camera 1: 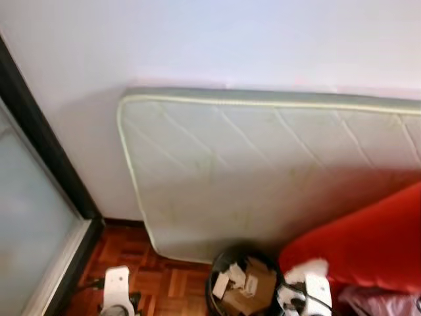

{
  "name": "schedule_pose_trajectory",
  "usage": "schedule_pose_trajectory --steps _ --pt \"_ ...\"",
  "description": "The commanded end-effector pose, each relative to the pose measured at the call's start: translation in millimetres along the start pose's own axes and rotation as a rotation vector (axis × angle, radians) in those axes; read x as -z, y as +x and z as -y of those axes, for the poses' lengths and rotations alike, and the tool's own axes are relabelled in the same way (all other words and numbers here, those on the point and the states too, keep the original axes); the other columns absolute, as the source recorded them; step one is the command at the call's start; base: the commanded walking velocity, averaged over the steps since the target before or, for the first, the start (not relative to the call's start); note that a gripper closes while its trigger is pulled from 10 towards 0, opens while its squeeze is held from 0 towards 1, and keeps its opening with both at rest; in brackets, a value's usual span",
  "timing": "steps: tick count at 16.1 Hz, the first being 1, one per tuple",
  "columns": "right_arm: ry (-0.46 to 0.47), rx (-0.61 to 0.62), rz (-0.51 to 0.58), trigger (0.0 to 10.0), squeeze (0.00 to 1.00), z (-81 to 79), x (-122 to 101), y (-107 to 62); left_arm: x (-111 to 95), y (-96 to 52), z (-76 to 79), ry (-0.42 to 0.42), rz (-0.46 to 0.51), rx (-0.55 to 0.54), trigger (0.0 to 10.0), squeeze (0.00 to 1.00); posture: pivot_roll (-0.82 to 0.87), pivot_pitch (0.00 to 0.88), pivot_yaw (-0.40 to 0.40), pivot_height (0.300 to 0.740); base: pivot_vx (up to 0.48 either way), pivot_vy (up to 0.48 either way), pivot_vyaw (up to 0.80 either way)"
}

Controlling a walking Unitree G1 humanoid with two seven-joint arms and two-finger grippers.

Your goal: Clean up the room

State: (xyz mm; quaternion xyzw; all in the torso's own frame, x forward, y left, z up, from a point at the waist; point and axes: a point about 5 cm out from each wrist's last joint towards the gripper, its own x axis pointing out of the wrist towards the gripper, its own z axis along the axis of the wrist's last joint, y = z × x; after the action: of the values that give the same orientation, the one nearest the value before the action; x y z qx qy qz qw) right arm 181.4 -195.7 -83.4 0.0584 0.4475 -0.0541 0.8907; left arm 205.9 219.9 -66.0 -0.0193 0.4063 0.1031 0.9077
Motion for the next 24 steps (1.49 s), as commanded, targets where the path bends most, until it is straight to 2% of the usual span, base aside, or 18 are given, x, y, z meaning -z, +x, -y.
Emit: schedule_pose_trajectory --steps 1,6,9,11,18,22,24 --pt "-0.007 -0.007 0.002 10.0 0.00 -1.6 -3.2 0.8 6.3 -1.2 -2.5 0.004 -0.021 -0.013 10.0 0.00 0.06 0.000 -0.042 0.740 0.000 0.000 0.00" --pt "-0.024 -0.013 -0.004 10.0 0.00 -2.4 -3.2 1.0 5.9 -1.2 -3.2 -0.002 -0.020 -0.015 10.0 0.00 0.06 0.000 -0.039 0.740 0.000 0.000 0.00" --pt "-0.093 -0.023 -0.005 10.0 0.00 -2.3 -4.9 1.2 5.9 -1.2 -3.1 -0.006 -0.018 -0.014 10.0 0.00 0.05 0.000 -0.040 0.740 0.000 0.000 0.27" --pt "-0.054 -0.027 -0.006 10.0 0.00 -2.5 -4.0 1.1 6.0 -1.2 -2.7 -0.008 -0.018 -0.014 10.0 0.00 0.05 0.000 -0.040 0.740 0.000 0.000 0.69" --pt "-0.042 -0.038 0.022 10.0 0.00 -3.9 -6.6 1.2 4.7 -1.1 -2.8 0.000 -0.011 -0.010 10.0 0.00 0.04 0.000 -0.036 0.740 0.000 0.000 0.00" --pt "-0.074 -0.064 0.022 10.0 0.00 -6.1 -8.1 1.5 3.7 -0.9 -3.1 0.001 -0.009 -0.008 10.0 0.00 0.04 0.000 -0.034 0.740 0.185 0.000 0.00" --pt "-0.087 -0.068 0.023 10.0 0.00 -6.8 -8.7 1.6 3.2 -0.8 -3.4 0.003 -0.009 -0.006 10.0 0.00 0.04 0.000 -0.031 0.740 0.257 0.000 0.80"
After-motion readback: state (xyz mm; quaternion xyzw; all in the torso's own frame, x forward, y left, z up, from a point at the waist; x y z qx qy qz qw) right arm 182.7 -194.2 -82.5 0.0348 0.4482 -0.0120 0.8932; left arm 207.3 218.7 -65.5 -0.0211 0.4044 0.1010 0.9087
